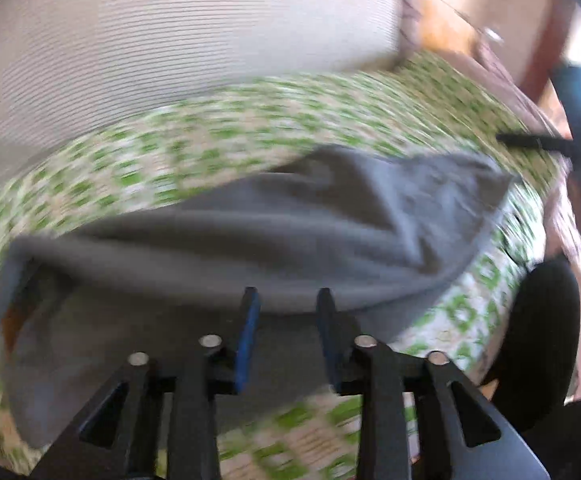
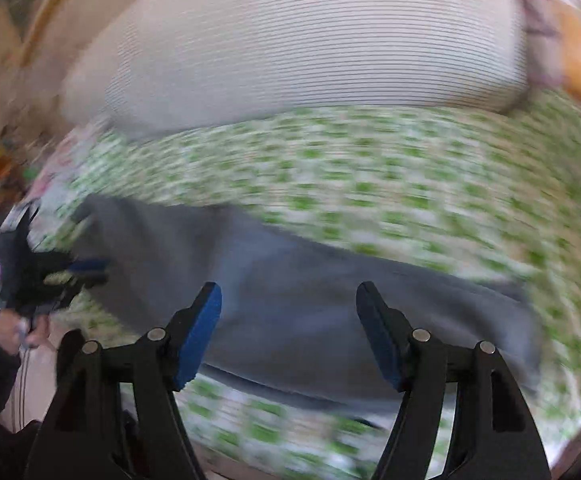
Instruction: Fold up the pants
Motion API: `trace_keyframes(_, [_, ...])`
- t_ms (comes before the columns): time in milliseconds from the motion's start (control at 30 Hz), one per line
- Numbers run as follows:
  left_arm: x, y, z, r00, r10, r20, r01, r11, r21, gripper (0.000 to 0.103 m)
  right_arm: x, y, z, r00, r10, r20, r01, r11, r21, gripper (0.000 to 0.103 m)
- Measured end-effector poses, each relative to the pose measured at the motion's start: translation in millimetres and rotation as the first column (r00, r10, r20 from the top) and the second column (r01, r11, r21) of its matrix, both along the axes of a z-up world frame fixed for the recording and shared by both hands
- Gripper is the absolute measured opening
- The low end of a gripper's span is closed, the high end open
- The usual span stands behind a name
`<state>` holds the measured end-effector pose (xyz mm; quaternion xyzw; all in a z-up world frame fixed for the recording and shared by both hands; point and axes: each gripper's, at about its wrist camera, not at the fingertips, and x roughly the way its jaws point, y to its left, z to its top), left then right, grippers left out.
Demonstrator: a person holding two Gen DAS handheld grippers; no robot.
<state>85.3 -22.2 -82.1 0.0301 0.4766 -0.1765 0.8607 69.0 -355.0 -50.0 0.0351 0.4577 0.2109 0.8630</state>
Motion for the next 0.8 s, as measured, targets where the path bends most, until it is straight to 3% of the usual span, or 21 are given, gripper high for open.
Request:
trace_keyframes(100, [3.0,50.1,1.7,0.992,0.129,-0.01,-0.129,0.991,-0.035,0.04,9.6,65.4,-10.6,0.992,0.123,-0.011,-0.123,0.992,0.012,0.07])
trace_keyframes(333, [-4.7,148.9,8.4,0.927,0.375,-0.014,-0.374,0.919,-0.129,0.045,21.4,180.4,-27.8,0.957,0.289,-0.016,-0.288,0.957,0.032,0.071])
trace_keyframes(467, [-5.8,166.1,17.2,0.918,0.391,0.07,-0.39,0.92,-0.023,0.054,29.8,235.7,-35.2,0.939,0.344,-0.014,-0.344,0.939,-0.021,0.071])
trace_keyframes(633, [12.8,173.1,6.8,0.959,0.258,0.117,-0.276,0.941,0.193,0.056,39.5,283.6,-49.9,0.925,0.38,-0.025,-0.381,0.921,-0.087,0.071])
trace_keyframes(733, [24.9,177.1,-6.3,0.98,0.17,0.106,-0.195,0.931,0.309,0.056,46.3,312.1,-62.6,0.922,0.384,-0.045,-0.386,0.912,-0.136,0.071])
trace_keyframes(800, [32.6,174.0,-19.3,0.991,0.101,0.091,-0.129,0.907,0.401,0.056,49.3,323.4,-70.8,0.92,0.387,-0.063,-0.392,0.907,-0.154,0.071])
